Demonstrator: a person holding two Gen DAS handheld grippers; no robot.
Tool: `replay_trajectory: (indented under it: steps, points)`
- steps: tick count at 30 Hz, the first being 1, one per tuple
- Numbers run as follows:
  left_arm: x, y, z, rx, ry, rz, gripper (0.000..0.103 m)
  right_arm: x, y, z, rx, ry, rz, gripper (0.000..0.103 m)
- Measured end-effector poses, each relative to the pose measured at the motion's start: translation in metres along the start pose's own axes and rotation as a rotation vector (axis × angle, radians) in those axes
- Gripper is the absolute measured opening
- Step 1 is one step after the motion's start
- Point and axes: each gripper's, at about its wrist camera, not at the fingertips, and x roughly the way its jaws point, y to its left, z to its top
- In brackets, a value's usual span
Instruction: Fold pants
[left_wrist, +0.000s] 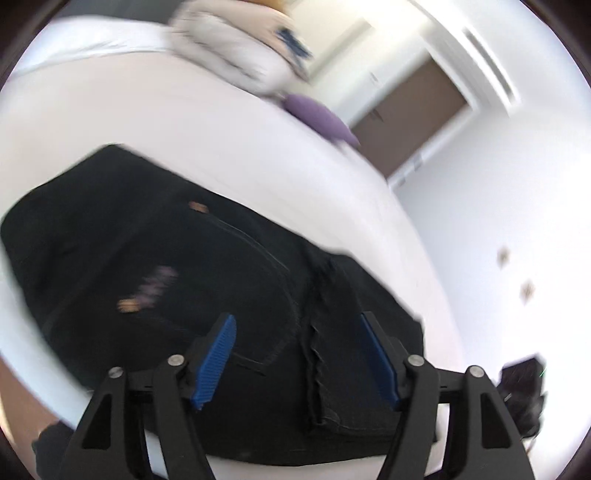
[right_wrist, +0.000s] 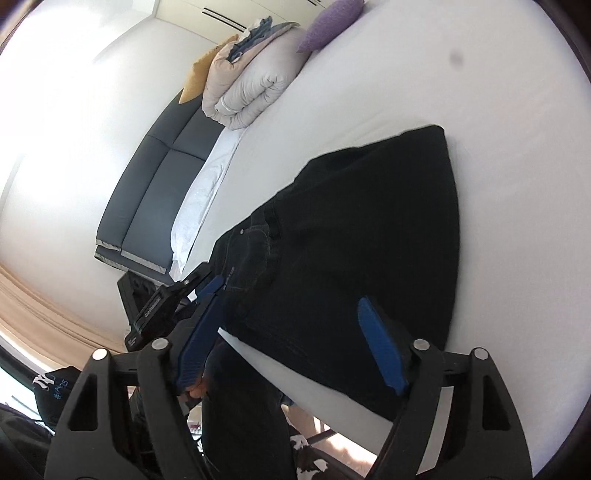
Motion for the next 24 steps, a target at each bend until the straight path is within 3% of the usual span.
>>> replay_trajectory:
  steps: [6, 10, 12, 14, 18, 24]
  points:
    - [-0.055, 0.094, 0.009, -0.351, -0.172, -0.035, 0.070, 0.046, 0.016, 0.024, 0.028, 0.052, 0.084, 0.075]
    - [-0.056, 0.134, 0.000, -0.519, -0.177, -0.114, 0.070, 0.070, 0.033, 0.029, 0.019, 0.094, 0.108, 0.061]
    - [-0.050, 0.140, -0.003, -0.547, -0.170, -0.144, 0.070, 0.079, 0.041, 0.028, 0.009, 0.119, 0.108, 0.059]
    - [-0.049, 0.141, -0.006, -0.555, -0.172, -0.124, 0.063, 0.086, 0.047, 0.027, -0.001, 0.137, 0.105, 0.058]
    - [-0.070, 0.144, -0.011, -0.578, -0.236, -0.106, 0.063, 0.090, 0.048, 0.025, 0.003, 0.146, 0.102, 0.058]
    - [-0.066, 0.150, -0.016, -0.593, -0.235, -0.074, 0.064, 0.098, 0.049, 0.024, 0.003, 0.161, 0.093, 0.058]
